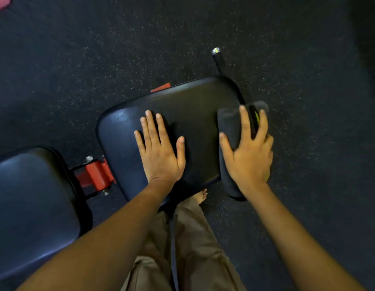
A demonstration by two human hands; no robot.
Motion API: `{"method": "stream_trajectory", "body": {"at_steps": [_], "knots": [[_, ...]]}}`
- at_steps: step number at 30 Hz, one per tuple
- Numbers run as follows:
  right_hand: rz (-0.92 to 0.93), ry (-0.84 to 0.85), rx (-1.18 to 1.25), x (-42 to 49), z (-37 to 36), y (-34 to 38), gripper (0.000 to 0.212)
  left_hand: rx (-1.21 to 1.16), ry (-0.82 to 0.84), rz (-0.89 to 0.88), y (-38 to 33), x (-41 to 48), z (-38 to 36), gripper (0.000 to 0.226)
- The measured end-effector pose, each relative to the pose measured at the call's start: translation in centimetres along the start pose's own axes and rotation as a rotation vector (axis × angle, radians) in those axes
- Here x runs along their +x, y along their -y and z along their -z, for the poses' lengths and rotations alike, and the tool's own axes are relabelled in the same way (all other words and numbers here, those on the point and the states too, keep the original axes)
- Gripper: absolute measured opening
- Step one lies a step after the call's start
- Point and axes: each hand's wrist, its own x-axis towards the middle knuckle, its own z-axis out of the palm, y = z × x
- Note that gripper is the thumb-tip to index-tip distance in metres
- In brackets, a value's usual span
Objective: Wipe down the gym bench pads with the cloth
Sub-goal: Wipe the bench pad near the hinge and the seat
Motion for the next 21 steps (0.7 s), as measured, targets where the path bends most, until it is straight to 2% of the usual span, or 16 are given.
{"method": "stream_trajectory", "body": {"at_steps": [4, 7, 10, 14, 17, 19, 21], "knots": [[0.034, 0.005, -0.052, 7.3, 0.8, 4.9, 0.067, 0.005, -0.003, -0.002, -0.1, 0.0, 0.0, 0.068], [0.195, 0.058, -0.126, 9.5, 1.2, 7.3, 0.064, -0.001, -0.011, -0.006, -0.1, 0.0, 0.1, 0.067], [0.377, -0.035, -0.181, 5.1, 0.5, 5.3, 0.063, -0.009, -0.006, -0.009, 0.1, 0.0, 0.0, 0.067], [0.471, -0.064, -0.175, -3.4, -0.7, -0.8, 0.060, -0.027, 0.001, -0.020, 0.2, 0.0, 0.0, 0.067], [0.328, -0.072, -0.180, -1.5, -0.7, -0.4, 0.059, -0.035, -0.013, -0.016, 0.1, 0.0, 0.0, 0.067], [0.141, -0.100, -0.145, 2.0, -0.3, 3.1, 0.063, -0.037, -0.014, -0.010, 0.2, 0.0, 0.0, 0.067], [0.066, -0.064, -0.112, 5.8, 0.0, 6.7, 0.065, -0.048, -0.009, -0.011, 0.2, 0.0, 0.1, 0.066]]}}
